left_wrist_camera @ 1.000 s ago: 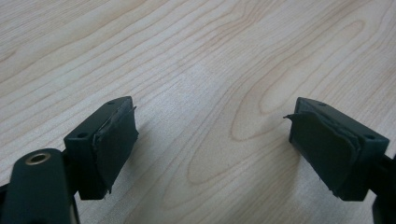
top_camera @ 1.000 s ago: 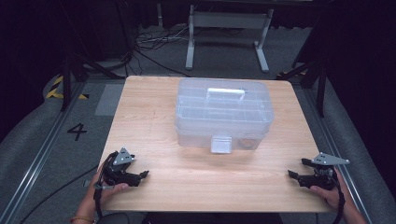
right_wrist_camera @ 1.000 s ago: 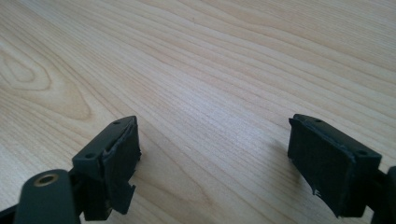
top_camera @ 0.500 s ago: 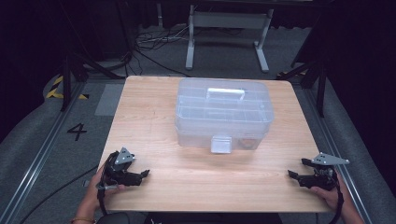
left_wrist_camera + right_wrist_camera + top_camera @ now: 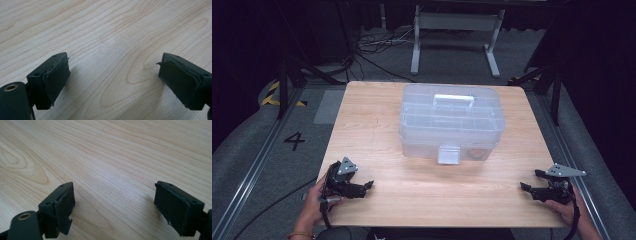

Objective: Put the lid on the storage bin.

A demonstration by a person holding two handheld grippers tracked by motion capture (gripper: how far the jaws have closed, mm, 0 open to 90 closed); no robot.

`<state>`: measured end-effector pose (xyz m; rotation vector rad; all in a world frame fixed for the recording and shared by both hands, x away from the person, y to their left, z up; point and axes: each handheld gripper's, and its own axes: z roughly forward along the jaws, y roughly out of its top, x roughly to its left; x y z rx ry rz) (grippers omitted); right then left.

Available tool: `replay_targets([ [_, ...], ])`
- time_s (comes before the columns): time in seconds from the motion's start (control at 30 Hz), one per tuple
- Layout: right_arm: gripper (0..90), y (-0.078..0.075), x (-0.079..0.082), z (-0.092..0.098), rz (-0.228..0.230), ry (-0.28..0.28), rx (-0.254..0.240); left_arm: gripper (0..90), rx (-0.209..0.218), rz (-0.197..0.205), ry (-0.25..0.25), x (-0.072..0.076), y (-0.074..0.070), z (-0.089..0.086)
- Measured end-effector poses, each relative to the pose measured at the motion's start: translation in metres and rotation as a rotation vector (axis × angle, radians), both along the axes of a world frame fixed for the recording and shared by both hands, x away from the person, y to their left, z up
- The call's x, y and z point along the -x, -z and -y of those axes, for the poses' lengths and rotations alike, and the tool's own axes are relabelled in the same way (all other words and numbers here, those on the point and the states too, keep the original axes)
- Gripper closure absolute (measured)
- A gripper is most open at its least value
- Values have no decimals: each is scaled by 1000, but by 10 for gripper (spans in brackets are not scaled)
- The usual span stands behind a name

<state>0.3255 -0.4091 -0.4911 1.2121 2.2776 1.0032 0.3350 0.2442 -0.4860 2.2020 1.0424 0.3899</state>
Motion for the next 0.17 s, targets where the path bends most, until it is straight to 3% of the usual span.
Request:
replay_targets([
  [0.17, 170, 0, 0, 0, 0, 0, 0, 99, 0, 0, -1, 0, 0, 0],
])
